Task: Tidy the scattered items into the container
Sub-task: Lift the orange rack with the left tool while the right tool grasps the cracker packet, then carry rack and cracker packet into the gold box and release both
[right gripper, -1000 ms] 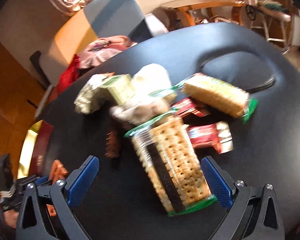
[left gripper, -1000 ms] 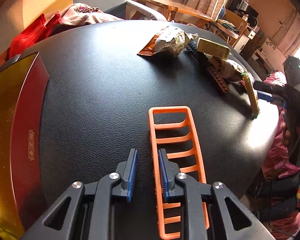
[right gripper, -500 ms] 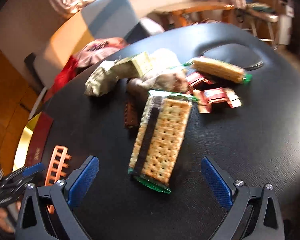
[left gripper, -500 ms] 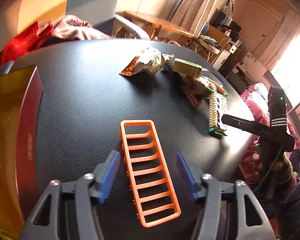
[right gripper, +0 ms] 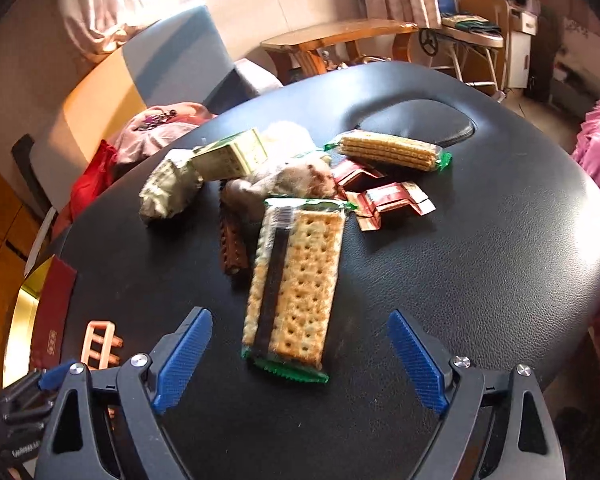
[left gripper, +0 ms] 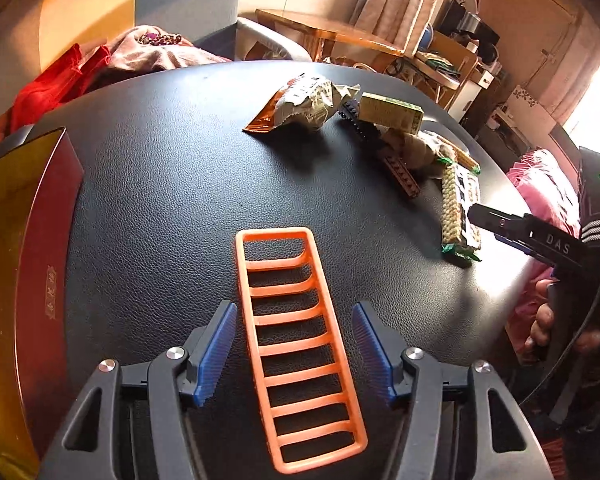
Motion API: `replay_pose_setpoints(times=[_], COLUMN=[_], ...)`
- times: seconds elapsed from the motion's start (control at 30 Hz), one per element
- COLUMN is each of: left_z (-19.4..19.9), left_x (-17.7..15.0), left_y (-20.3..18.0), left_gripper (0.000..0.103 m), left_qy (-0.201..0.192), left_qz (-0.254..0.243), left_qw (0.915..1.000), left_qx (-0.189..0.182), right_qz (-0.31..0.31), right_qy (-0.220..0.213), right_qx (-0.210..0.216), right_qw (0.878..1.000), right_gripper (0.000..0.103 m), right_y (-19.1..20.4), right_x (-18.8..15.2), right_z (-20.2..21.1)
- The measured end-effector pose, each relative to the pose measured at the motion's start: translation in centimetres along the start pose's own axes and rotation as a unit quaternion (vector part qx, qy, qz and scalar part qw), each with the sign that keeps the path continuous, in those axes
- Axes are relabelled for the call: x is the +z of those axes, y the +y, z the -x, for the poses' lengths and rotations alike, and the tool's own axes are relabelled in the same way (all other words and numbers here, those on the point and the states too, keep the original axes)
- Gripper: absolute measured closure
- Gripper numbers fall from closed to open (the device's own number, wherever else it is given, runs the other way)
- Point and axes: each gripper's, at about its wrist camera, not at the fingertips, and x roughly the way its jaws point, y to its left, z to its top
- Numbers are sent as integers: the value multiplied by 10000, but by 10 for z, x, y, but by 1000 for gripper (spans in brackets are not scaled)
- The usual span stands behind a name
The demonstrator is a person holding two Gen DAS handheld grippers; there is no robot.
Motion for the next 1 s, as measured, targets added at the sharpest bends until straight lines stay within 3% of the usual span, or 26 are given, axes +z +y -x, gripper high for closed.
replay_pose_setpoints(times=[0.23,0.3,0.4,0.57,0.8,1.0], left_z=[-9,-11,-14,-11,-2,15], left_x=[-2,-3,-6,-12,-23,-29], left_y=[-5,-2,2,5,11,18], left_gripper=[43,44,51,51,52,52], left_qy=[28,82,132,77,-8,-218], left_qz=[-14,87,110,127,279,371], left_qw=[9997,9998,9997,9997,9996,9991], left_qx=[235,146,164,178,70,-33], right_qz=[-8,35,164,369,158,306], right_qy=[138,146,107,-42,111,213], right_qx=[-341,-442,-584,-683,-13,256], right_qw=[9993,9989,9981,9970,9998,9990], right_gripper=[23,27,53,54,54,54], right_y=[9,14,21,22,19,39], right_x=[11,12,11,-1,-23,-42], right_z=[-22,-27,-31,-26,-10,-1])
